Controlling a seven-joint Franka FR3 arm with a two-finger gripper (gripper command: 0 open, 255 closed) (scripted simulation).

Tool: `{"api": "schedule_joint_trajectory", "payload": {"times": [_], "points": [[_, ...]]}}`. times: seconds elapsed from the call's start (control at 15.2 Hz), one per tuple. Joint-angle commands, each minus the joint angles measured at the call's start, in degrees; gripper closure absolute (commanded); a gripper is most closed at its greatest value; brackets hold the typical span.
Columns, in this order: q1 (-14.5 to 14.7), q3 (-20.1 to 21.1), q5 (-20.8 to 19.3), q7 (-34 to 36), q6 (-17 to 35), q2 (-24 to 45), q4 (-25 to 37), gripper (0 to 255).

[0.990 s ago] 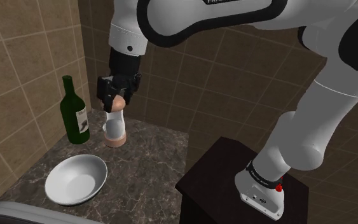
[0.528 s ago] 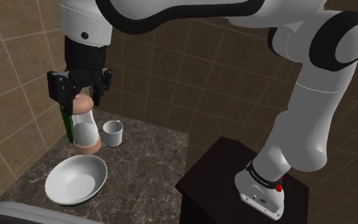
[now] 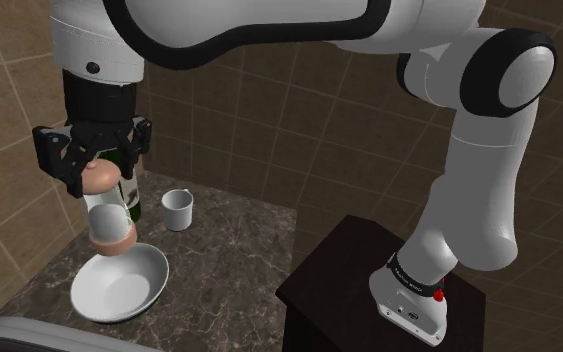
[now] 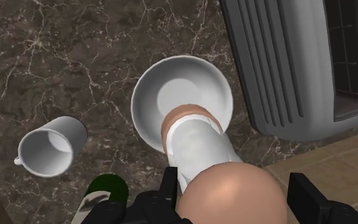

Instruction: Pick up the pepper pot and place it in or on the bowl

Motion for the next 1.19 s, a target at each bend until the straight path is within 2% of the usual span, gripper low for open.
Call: {"api": "schedule_joint_trajectory", "payload": {"times": [0.0, 1.12], "points": [[-0.09, -0.03, 0.00, -0.01, 1.61, -0.04, -1.62, 255], [-0.16, -0.80, -1.13, -0.17, 13.37, 2.83, -10.75, 255]]}}
